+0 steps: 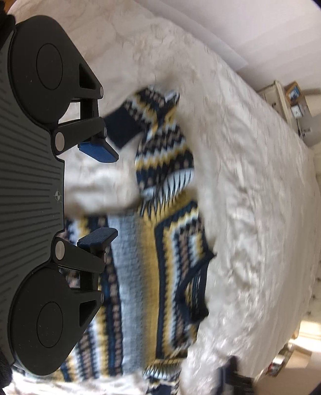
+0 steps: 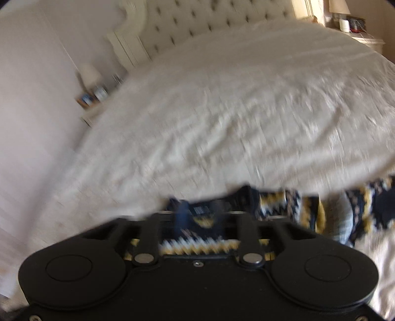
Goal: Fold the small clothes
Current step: 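Lift the cuff with the right gripper and fold the sleeve across the sweater body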
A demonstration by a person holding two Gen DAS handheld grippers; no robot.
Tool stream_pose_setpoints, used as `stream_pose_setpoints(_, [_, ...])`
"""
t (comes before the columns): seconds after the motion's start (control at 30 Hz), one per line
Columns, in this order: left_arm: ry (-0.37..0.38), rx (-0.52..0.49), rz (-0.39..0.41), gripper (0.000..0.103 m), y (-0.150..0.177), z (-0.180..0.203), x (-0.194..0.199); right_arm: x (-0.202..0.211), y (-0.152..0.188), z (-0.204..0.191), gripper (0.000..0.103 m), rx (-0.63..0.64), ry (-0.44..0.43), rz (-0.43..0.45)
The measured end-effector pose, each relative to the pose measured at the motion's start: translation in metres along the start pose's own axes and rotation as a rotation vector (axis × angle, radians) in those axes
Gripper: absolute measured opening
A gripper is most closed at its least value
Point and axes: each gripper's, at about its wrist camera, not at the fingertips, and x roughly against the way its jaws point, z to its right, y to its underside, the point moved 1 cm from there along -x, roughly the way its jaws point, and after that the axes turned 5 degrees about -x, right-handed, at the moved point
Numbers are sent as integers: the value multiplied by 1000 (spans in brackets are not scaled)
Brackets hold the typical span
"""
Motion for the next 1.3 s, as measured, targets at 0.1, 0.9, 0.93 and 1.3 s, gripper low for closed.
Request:
stream_pose_setpoints(0.1, [-18,32,-14,57,1,-9,-5,-19,26,8,72,44,143,-1])
stream_pose_setpoints(0.9, [-16,-40,-130,57,-12,141,-6,-73,25,219,68,292,602,35])
stream_pose_setpoints(0.93, [-22,-41,-135,57,-14,143,-6,-80,25,222,67,299,604,20])
stream_pose_setpoints(1.3, [-32,-77,-144,57,-24,167,-6,-86,21,258,20,272,562,-17])
